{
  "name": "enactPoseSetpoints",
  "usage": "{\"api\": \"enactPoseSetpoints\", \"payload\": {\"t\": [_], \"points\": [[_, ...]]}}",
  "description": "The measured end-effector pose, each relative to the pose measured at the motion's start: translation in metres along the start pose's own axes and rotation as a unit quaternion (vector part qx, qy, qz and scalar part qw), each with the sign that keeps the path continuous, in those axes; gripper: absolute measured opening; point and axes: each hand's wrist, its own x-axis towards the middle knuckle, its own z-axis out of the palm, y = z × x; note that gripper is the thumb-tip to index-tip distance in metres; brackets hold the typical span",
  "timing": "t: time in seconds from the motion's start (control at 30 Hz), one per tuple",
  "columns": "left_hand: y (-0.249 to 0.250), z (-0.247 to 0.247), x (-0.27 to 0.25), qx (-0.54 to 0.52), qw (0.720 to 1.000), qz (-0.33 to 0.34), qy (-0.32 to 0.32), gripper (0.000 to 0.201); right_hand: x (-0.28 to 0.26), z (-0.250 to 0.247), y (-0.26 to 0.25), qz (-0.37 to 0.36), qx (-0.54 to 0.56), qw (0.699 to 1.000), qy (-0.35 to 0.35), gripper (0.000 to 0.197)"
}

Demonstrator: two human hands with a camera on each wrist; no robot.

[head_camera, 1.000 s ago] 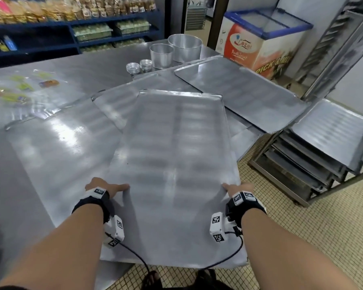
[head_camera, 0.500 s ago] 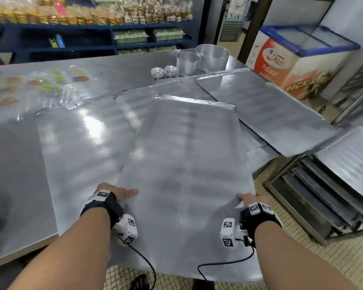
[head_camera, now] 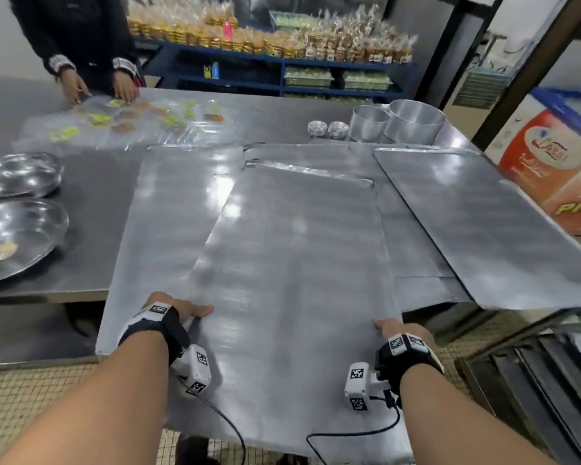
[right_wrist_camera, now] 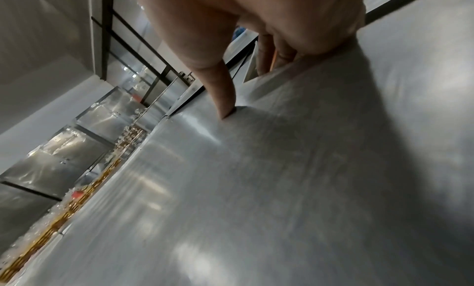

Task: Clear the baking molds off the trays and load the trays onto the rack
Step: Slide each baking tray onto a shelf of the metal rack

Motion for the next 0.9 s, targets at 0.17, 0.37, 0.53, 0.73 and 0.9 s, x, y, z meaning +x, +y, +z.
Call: {"api": "enactPoseSetpoints", "payload": {"t": [0.17, 0.37, 0.53, 0.73, 0.9], "points": [[-0.026, -0.006, -0.017, 0.009, 1.000, -0.024, 0.014, 0.074, -0.008, -0.002, -0.009, -0.004, 0.002, 0.999, -0.049, 0.064], [-0.053, -0.014, -0.029, 0.014, 0.999, -0.037, 0.018, 0.073, -0.008, 0.013, -0.021, -0.069, -0.069, 0.994, -0.056, 0.068], [-0.071, -0.015, -0.037, -0.037, 0.998, -0.057, 0.014, 0.066, -0.025, 0.014, -0.022, -0.115, -0.130, 0.984, -0.043, 0.032], [-0.089, -0.013, -0.047, -0.044, 0.998, -0.027, 0.038, 0.080, -0.036, 0.024, 0.000, -0.174, -0.223, 0.959, 0.014, 0.033], [-0.098, -0.005, -0.056, -0.042, 0.999, -0.004, 0.028, 0.063, -0.052, 0.029, 0.010, -0.130, -0.261, 0.953, 0.086, 0.033]]}}
